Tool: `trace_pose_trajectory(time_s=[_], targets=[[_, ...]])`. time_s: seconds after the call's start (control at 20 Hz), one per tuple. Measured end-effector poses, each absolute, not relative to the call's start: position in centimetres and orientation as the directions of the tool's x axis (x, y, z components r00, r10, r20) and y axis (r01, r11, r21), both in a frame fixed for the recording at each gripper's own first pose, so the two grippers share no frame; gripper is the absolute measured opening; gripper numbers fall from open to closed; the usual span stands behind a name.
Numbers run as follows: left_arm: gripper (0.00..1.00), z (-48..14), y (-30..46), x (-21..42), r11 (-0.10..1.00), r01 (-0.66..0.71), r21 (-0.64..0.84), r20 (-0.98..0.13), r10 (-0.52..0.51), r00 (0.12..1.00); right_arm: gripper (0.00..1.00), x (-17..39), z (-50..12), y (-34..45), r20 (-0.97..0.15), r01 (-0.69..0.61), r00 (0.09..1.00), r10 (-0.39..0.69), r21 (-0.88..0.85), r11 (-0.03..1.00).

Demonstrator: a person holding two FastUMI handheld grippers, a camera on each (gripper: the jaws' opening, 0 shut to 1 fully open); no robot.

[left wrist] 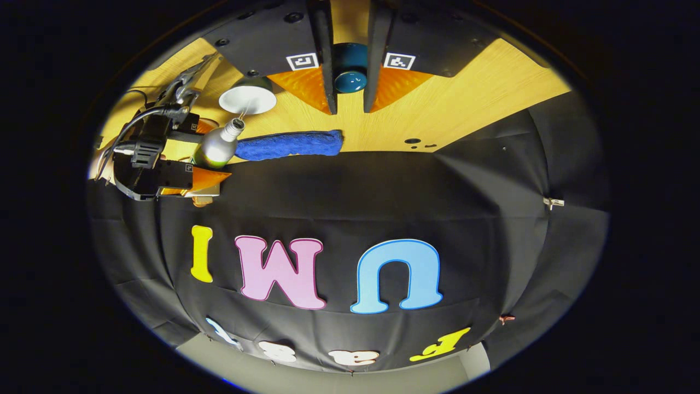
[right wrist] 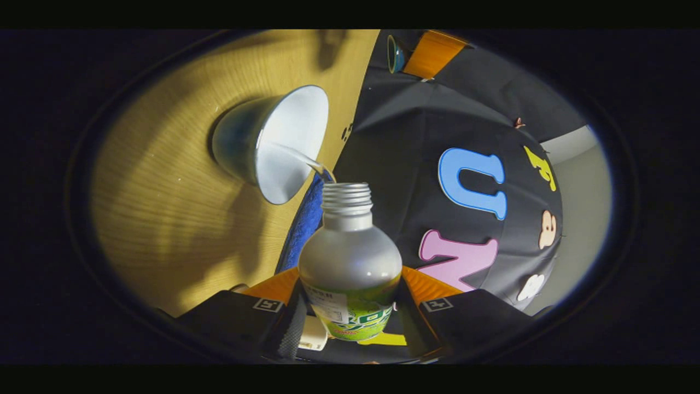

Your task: Open the teacup lid with one hand, grasp the water bottle and pour water into the teacup with the other hand; after pouring, place the water bottle on the coaster and then close the teacup lid.

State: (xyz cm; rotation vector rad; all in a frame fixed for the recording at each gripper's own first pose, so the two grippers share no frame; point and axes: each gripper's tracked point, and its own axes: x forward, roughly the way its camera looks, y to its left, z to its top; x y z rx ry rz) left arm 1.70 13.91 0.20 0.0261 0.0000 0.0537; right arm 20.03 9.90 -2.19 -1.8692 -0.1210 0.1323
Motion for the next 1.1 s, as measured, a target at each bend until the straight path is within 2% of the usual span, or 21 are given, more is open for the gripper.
trace_pose_trajectory(time_s=[0.7,1.1], targets=[[0.29,0.0,13.9,1.7,0.998,-0.056,0.027,-0.004,0.056,0.998,0.76,19.8,-0.7,11.0,-0.007,0.074,0.980,0.200,-0.915,-0.397],[0.29,0.1,13.9,1.6,0.998,-0.054,0.026,-0.001,0.054,0.999,0.76,19.8,-0.7,10.8,-0.006,0.079,0.980,0.199,-0.905,-0.419]])
